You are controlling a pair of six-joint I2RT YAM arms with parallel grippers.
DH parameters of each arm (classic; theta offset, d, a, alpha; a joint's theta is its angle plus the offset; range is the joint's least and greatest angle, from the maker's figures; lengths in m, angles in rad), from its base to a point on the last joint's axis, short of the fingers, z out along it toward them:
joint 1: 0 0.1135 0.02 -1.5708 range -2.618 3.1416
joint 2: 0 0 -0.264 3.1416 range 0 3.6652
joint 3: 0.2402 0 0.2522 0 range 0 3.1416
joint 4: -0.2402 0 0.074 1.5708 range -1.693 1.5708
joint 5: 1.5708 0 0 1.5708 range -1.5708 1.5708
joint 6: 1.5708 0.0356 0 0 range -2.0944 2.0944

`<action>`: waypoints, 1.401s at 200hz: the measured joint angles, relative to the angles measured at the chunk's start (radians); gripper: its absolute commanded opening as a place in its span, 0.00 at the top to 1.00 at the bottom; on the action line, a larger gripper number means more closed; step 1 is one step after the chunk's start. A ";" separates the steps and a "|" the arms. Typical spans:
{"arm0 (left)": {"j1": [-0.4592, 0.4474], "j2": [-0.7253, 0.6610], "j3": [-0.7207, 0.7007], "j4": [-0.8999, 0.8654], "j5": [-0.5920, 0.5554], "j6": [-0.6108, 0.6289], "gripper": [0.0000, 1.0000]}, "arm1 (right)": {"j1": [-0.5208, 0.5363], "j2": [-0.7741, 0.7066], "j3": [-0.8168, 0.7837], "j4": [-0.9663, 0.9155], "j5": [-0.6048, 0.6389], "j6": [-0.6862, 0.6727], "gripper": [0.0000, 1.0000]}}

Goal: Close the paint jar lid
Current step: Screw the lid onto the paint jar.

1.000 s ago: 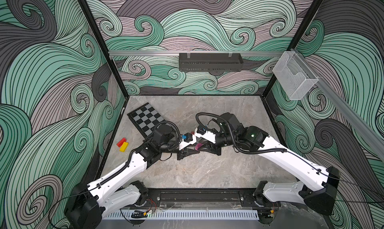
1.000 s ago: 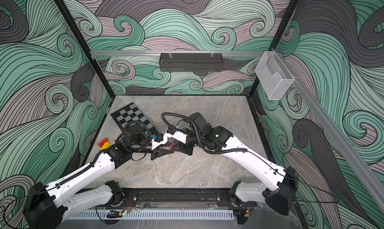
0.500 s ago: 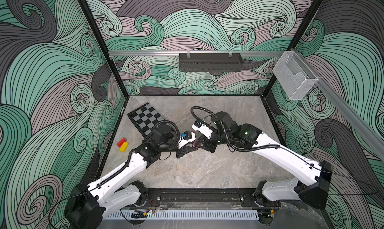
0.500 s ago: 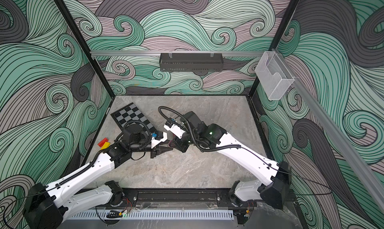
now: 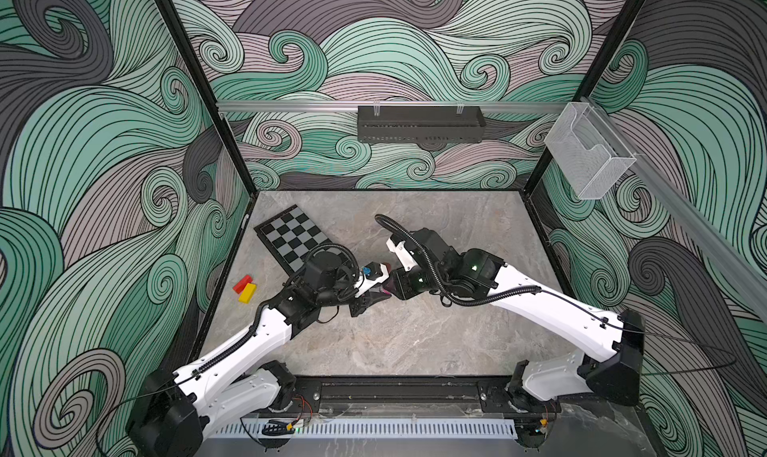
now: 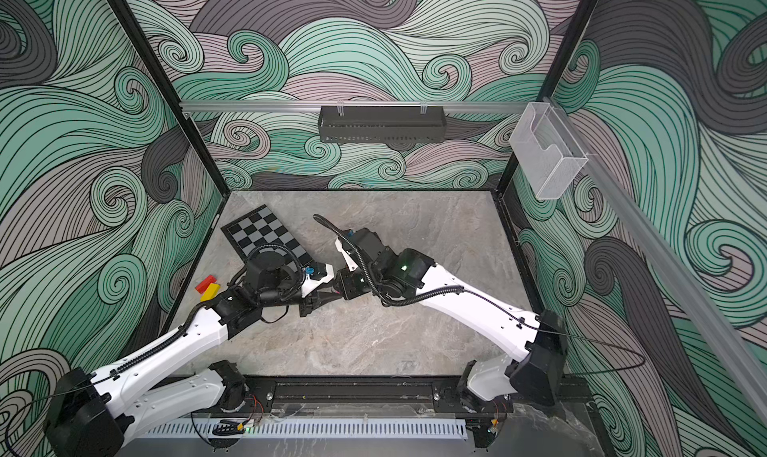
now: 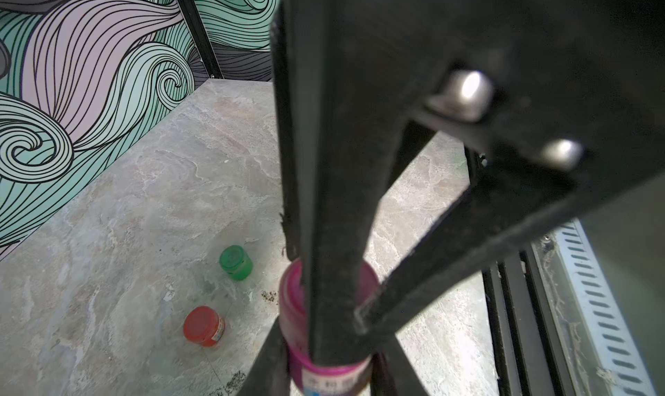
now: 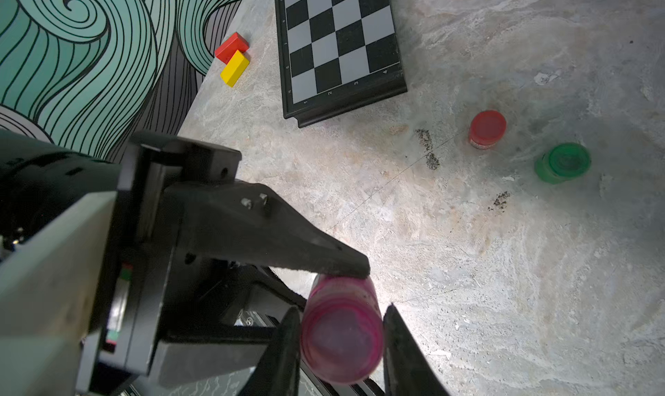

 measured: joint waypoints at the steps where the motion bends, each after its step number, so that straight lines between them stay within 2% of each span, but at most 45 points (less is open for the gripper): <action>1: 0.000 0.000 0.000 0.000 0.000 0.000 0.77 | 0.000 0.000 0.000 0.000 0.000 0.001 0.71; 17: 0.000 -0.007 0.000 0.005 -0.002 0.000 0.77 | 0.000 0.001 0.013 -0.010 0.000 0.009 0.60; 45: -0.002 -0.017 0.000 0.043 0.002 0.000 0.76 | -0.006 -0.007 0.029 -0.013 -0.012 -0.015 0.48; 70: -0.002 -0.024 0.000 0.067 0.007 0.000 0.77 | -0.049 -0.066 0.029 -0.014 -0.055 -0.095 0.44; 93: -0.002 -0.024 0.000 0.068 0.024 0.003 0.77 | -0.142 -0.164 0.027 -0.013 -0.111 -0.198 0.41; 115: -0.002 -0.020 0.005 0.051 0.057 0.016 0.77 | -0.225 -0.247 0.016 -0.003 -0.194 -0.339 0.23; 153: -0.002 0.009 0.049 -0.012 0.142 0.057 0.76 | -0.266 -0.301 -0.055 0.009 -0.367 -0.568 0.23; 189: -0.002 0.026 0.056 -0.047 0.211 0.089 0.76 | -0.266 -0.321 -0.191 0.039 -0.468 -0.758 0.24; 260: -0.002 0.053 0.080 -0.110 0.282 0.133 0.77 | -0.170 -0.314 -0.242 0.129 -0.489 -1.034 0.27; 280: -0.002 0.053 0.081 -0.117 0.288 0.137 0.77 | -0.152 -0.289 -0.242 0.145 -0.489 -1.077 0.32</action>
